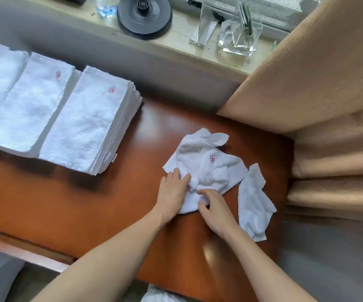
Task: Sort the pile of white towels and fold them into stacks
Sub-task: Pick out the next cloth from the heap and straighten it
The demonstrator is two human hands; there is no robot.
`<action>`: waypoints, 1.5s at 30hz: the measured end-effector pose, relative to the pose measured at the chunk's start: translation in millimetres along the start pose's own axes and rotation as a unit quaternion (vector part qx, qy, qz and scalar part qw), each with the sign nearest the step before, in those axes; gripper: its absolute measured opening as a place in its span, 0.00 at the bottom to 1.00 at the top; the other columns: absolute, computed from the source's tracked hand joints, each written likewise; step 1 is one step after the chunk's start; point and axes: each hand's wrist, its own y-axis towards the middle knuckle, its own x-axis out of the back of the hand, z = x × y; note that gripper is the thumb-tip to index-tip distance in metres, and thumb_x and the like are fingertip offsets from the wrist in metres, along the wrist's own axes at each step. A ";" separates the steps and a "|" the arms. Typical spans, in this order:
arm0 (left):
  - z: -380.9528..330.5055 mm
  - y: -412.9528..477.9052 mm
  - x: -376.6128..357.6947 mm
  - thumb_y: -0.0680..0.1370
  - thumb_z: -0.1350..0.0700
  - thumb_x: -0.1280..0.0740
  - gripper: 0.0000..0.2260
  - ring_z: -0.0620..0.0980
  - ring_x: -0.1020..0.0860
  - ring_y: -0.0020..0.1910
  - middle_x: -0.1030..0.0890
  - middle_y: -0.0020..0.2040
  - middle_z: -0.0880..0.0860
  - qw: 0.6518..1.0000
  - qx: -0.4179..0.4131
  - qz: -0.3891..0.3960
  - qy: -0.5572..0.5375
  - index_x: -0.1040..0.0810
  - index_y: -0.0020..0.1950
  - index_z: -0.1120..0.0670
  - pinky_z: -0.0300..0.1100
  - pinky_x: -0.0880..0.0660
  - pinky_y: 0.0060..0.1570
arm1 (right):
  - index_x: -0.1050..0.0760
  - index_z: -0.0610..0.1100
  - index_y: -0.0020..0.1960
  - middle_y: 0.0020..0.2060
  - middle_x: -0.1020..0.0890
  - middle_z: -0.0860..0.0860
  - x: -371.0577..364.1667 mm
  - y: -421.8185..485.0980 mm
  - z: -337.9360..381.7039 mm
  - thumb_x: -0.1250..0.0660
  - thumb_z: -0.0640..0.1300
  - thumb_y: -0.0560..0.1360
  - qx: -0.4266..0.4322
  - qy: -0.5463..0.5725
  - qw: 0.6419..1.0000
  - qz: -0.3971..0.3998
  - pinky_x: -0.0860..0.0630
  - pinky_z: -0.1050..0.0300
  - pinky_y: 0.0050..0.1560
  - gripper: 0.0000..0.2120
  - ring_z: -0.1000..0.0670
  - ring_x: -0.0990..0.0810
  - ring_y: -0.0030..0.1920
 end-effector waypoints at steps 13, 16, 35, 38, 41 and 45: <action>9.7 -0.9 23.0 0.79 0.56 0.36 0.16 0.56 0.30 0.62 0.33 0.69 0.54 0.999 -0.010 -0.019 0.024 0.31 0.66 0.55 0.46 0.34 0.54 | 0.30 0.47 0.74 0.70 0.29 0.52 9.8 21.9 8.7 0.36 0.42 0.80 0.074 -0.031 0.996 0.034 0.38 0.63 0.64 0.23 0.52 0.31 0.70; 11.4 8.4 24.0 0.77 0.59 0.38 0.12 0.56 0.29 0.55 0.30 0.63 0.55 0.997 -0.044 -0.010 0.059 0.30 0.60 0.57 0.44 0.40 0.44 | 0.32 0.46 0.75 0.71 0.31 0.50 13.3 37.3 3.0 0.34 0.43 0.79 0.080 -0.054 0.995 0.035 0.35 0.61 0.65 0.24 0.50 0.30 0.70; 45.4 12.6 16.7 0.73 0.57 0.35 0.12 0.54 0.33 0.45 0.31 0.52 0.56 0.994 -0.070 -0.021 -0.076 0.31 0.54 0.60 0.48 0.34 0.46 | 0.29 0.42 0.50 0.45 0.24 0.48 -23.5 54.7 21.4 0.39 0.45 0.82 0.088 -0.184 0.971 -0.123 0.27 0.50 0.41 0.06 0.45 0.23 0.43; 32.5 10.2 26.9 0.77 0.53 0.33 0.18 0.60 0.28 0.41 0.31 0.58 0.57 0.990 -0.058 -0.035 -0.121 0.32 0.62 0.60 0.49 0.34 0.41 | 0.32 0.46 0.50 0.43 0.24 0.51 -8.0 48.8 23.0 0.38 0.44 0.82 0.081 -0.078 0.990 -0.088 0.29 0.52 0.41 0.03 0.48 0.24 0.43; 25.0 -0.6 48.6 0.78 0.54 0.31 0.24 0.62 0.24 0.41 0.35 0.65 0.57 0.972 -0.099 -0.070 -0.200 0.41 0.67 0.53 0.55 0.26 0.36 | 0.29 0.47 0.51 0.42 0.20 0.52 11.6 42.4 40.4 0.37 0.41 0.82 0.082 -0.027 0.994 -0.064 0.23 0.51 0.44 0.03 0.49 0.21 0.43; 12.9 -13.8 89.3 0.79 0.56 0.33 0.31 0.57 0.20 0.46 0.38 0.69 0.53 0.961 -0.132 -0.076 -0.233 0.45 0.77 0.43 0.54 0.21 0.39 | 0.23 0.44 0.54 0.44 0.17 0.52 49.1 26.7 73.1 0.35 0.38 0.80 0.162 -0.030 0.982 -0.088 0.26 0.60 0.45 0.05 0.53 0.20 0.44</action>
